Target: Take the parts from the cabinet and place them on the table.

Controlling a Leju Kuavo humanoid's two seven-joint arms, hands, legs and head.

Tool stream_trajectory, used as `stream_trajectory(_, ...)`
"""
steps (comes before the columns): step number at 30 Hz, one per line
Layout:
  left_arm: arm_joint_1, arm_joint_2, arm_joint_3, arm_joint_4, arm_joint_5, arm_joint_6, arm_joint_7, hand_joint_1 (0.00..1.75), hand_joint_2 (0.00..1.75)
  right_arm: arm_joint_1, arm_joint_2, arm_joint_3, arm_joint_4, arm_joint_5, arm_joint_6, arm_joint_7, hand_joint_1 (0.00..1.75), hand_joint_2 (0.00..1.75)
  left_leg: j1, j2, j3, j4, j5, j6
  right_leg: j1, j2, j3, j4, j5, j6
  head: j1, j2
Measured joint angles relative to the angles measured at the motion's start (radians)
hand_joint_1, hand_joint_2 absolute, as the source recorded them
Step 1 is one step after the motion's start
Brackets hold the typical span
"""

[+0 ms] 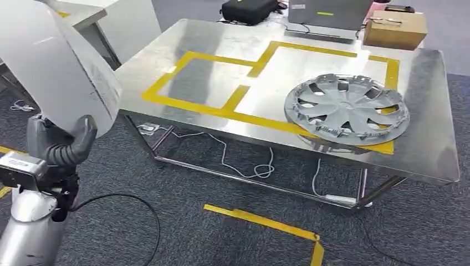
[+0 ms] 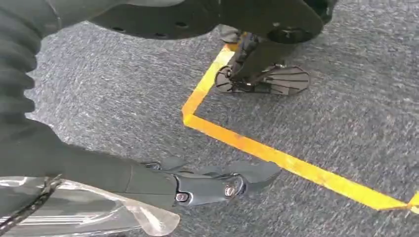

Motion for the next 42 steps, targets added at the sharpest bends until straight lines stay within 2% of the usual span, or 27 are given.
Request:
stream_trajectory(1,-0.001,0.001,0.000,0.000,0.000,0.000,0.000,1.75,1.75,-0.001,0.000,0.000,0.000,0.000,0.001,0.000,0.00,1.75,-0.004,-0.005,0.021,-0.036,-0.013,0.004,0.004,0.001,-0.003,0.001,0.000,0.005,0.001,0.000)
stream_trajectory(2,-0.004,0.000,0.000,0.000,0.000,0.000,0.000,1.75,1.75,-0.003,0.000,0.000,0.000,0.000,0.002,0.000,0.00,1.75,-0.005,-0.004,0.020,-0.057,-0.014,0.006,0.006,0.004,-0.011,0.006,0.000,0.010,0.001,0.000)
stream_trajectory(4,-0.002,0.001,0.000,0.000,0.000,0.000,0.000,1.75,1.75,-0.001,0.000,0.000,0.000,0.000,0.002,0.000,0.00,1.75,-0.007,-0.004,0.013,-0.049,-0.015,0.011,0.003,0.003,-0.015,0.002,0.005,0.020,0.001,0.000)
stream_trajectory(6,-0.004,0.000,0.000,0.000,0.000,-0.001,0.000,1.75,1.75,-0.001,0.000,0.000,0.000,0.000,0.002,-0.001,0.00,1.75,0.002,-0.002,0.017,-0.063,-0.006,0.024,0.003,0.001,-0.026,0.008,-0.006,0.032,0.001,0.000)
stream_trajectory(7,-0.005,0.000,-0.001,0.000,0.000,-0.001,0.000,1.75,1.75,-0.002,0.000,0.000,0.000,0.000,0.002,-0.001,0.00,1.75,0.002,0.000,0.017,-0.063,-0.005,0.029,0.003,-0.001,-0.038,0.039,-0.030,0.036,0.005,0.000)
stream_trajectory(10,-0.006,0.000,0.000,0.000,0.000,-0.001,0.000,1.75,1.75,0.000,0.001,0.000,0.000,0.000,0.002,-0.001,0.00,1.75,0.001,0.003,0.014,-0.062,-0.005,0.034,0.000,-0.002,-0.151,0.279,-0.134,0.043,0.007,0.000)
stream_trajectory(11,-0.004,0.000,0.000,0.000,0.000,-0.001,0.000,1.75,1.75,0.001,0.001,0.000,0.000,0.000,0.003,0.000,0.00,1.75,0.001,0.003,0.014,-0.062,-0.005,0.034,0.000,-0.002,-0.173,0.320,-0.139,0.044,0.006,0.000)
stream_trajectory(12,-0.003,0.000,-0.001,0.000,0.000,-0.001,0.000,1.75,1.75,0.002,0.001,0.000,0.000,0.000,0.003,0.000,0.00,1.75,0.001,0.002,0.015,-0.062,-0.005,0.034,0.000,-0.002,-0.172,0.313,-0.122,0.045,0.006,0.000)
stream_trajectory(13,-0.003,0.000,-0.001,0.000,0.000,-0.001,0.000,1.75,1.75,0.002,0.001,0.000,0.000,0.000,0.003,0.000,0.00,1.75,0.001,0.002,0.015,-0.061,-0.005,0.034,0.000,-0.002,-0.148,0.261,-0.083,0.045,0.007,0.000)
stream_trajectory(15,-0.004,0.000,-0.001,0.000,0.000,-0.001,0.000,1.75,1.75,0.001,0.001,0.000,0.000,0.000,0.003,0.000,0.00,1.75,0.001,0.002,0.019,-0.060,-0.008,0.030,-0.001,-0.007,-0.055,0.072,0.008,0.039,0.006,0.000)
stream_trajectory(17,-0.005,0.001,-0.001,0.000,0.000,-0.001,0.000,1.75,1.75,-0.002,0.001,0.000,0.000,0.000,0.003,-0.001,0.00,1.75,-0.007,0.001,0.011,-0.050,-0.013,0.020,0.002,-0.011,-0.018,0.004,-0.001,0.033,0.006,0.000)
stream_trajectory(20,-0.006,0.000,-0.002,0.000,0.000,-0.002,0.001,1.75,1.75,0.001,0.001,0.000,0.000,0.000,0.003,-0.001,0.00,1.75,-0.005,0.003,0.013,-0.056,-0.007,0.007,0.005,-0.008,-0.022,0.011,0.000,0.019,0.005,0.000)
stream_trajectory(22,-0.008,0.002,-0.002,0.000,0.002,-0.003,0.001,1.75,1.75,0.001,0.001,0.000,0.000,0.000,0.003,-0.003,0.00,1.75,-0.002,0.000,0.003,-0.027,-0.034,-0.006,-0.002,-0.008,-0.016,0.003,0.006,0.006,0.003,0.000)
stream_trajectory(23,-0.011,0.003,-0.002,0.000,0.002,-0.003,0.001,1.75,1.75,-0.001,0.001,0.000,0.000,0.000,0.004,-0.005,0.00,1.75,-0.001,0.000,-0.022,0.030,-0.067,-0.010,-0.002,-0.008,-0.016,0.003,0.005,0.000,0.000,0.000)
stream_trajectory(25,-0.011,0.004,-0.003,0.000,0.003,-0.006,0.001,1.75,1.75,-0.002,0.001,0.000,0.000,0.000,0.006,-0.007,0.00,1.75,0.000,-0.001,-0.100,0.196,-0.140,-0.016,-0.001,-0.008,-0.016,0.004,0.004,-0.003,0.001,0.000)
stream_trajectory(26,-0.011,0.004,-0.003,0.001,0.003,-0.006,0.001,1.75,1.75,-0.001,0.001,0.000,0.000,0.000,0.006,-0.010,0.00,1.75,0.000,-0.001,-0.130,0.258,-0.155,-0.017,0.000,-0.008,-0.015,0.004,0.003,-0.004,0.000,0.000)
stream_trajectory(27,-0.011,0.004,-0.003,0.002,0.003,-0.006,0.001,1.75,1.75,-0.001,0.001,0.000,0.000,0.000,0.006,-0.013,0.00,1.75,0.000,-0.001,-0.136,0.262,-0.142,-0.016,0.000,-0.007,-0.014,0.004,0.003,-0.004,0.001,0.000)
stream_trajectory(28,-0.011,0.005,-0.003,0.002,0.003,-0.007,0.002,1.75,1.75,-0.001,0.001,0.000,0.000,0.000,0.006,-0.015,0.00,1.75,0.000,-0.001,-0.119,0.223,-0.107,-0.013,0.001,-0.006,-0.012,0.004,0.002,-0.004,0.000,0.000)
stream_trajectory(30,-0.012,0.005,-0.003,0.002,0.003,-0.007,0.002,1.75,1.75,-0.003,0.001,0.000,0.000,0.001,0.006,-0.015,0.00,1.75,-0.001,-0.002,-0.044,0.058,-0.013,-0.003,0.001,-0.002,-0.005,0.005,0.000,-0.002,0.001,0.000)
stream_trajectory(31,-0.014,0.005,-0.004,0.002,0.003,-0.007,0.002,1.75,1.75,-0.003,0.001,0.000,0.000,0.000,0.006,-0.016,0.00,1.75,-0.003,-0.003,-0.008,-0.026,0.014,0.006,0.001,-0.001,-0.004,0.004,-0.003,0.001,0.001,0.000)
stream_trajectory(32,-0.016,0.006,-0.004,0.002,0.003,-0.008,0.002,1.75,1.75,-0.004,0.003,0.000,0.000,0.000,0.006,-0.016,0.00,1.75,-0.008,-0.003,0.002,-0.045,0.000,0.009,0.008,0.000,-0.011,0.009,-0.005,0.007,0.003,0.000)
stream_trajectory(35,-0.018,0.006,-0.005,0.002,0.003,-0.012,0.002,1.75,1.75,-0.004,0.002,0.000,0.000,0.000,0.008,-0.016,0.00,1.75,-0.011,-0.004,-0.003,-0.050,-0.004,0.017,0.002,-0.001,-0.013,0.003,-0.002,0.023,0.002,0.000)
stream_trajectory(37,-0.020,0.005,-0.005,0.002,0.003,-0.016,0.002,1.75,1.75,-0.005,0.002,0.000,0.000,0.000,0.008,-0.016,0.00,1.75,-0.001,-0.002,0.009,-0.066,0.004,0.029,0.003,-0.001,-0.023,0.018,-0.018,0.033,0.004,0.000)
stream_trajectory(38,-0.023,0.004,-0.005,0.002,0.003,-0.016,0.002,1.75,1.75,-0.006,0.002,0.000,0.000,0.000,0.008,-0.017,0.00,1.75,-0.001,-0.001,0.009,-0.066,0.003,0.034,0.002,-0.003,-0.046,0.065,-0.047,0.037,0.009,0.000)
stream_trajectory(40,-0.024,0.004,-0.005,0.003,0.003,-0.018,0.002,1.75,1.75,-0.005,0.002,0.000,0.000,0.001,0.008,-0.017,0.00,1.75,-0.001,0.000,0.009,-0.066,0.001,0.037,-0.001,-0.002,-0.129,0.228,-0.117,0.042,0.006,0.000)
stream_trajectory(41,-0.024,0.003,-0.006,0.003,0.003,-0.019,0.002,1.75,1.75,-0.004,0.003,0.000,0.000,0.001,0.008,-0.017,0.00,1.75,-0.001,-0.001,0.009,-0.065,-0.001,0.039,-0.001,-0.003,-0.164,0.294,-0.137,0.045,0.010,0.000)
stream_trajectory(42,-0.023,0.003,-0.008,0.004,0.003,-0.021,0.002,1.75,1.75,-0.003,0.003,0.000,0.000,0.000,0.008,-0.017,0.00,1.75,-0.001,-0.001,0.010,-0.065,-0.001,0.039,-0.002,-0.003,-0.182,0.318,-0.132,0.047,0.008,0.000)
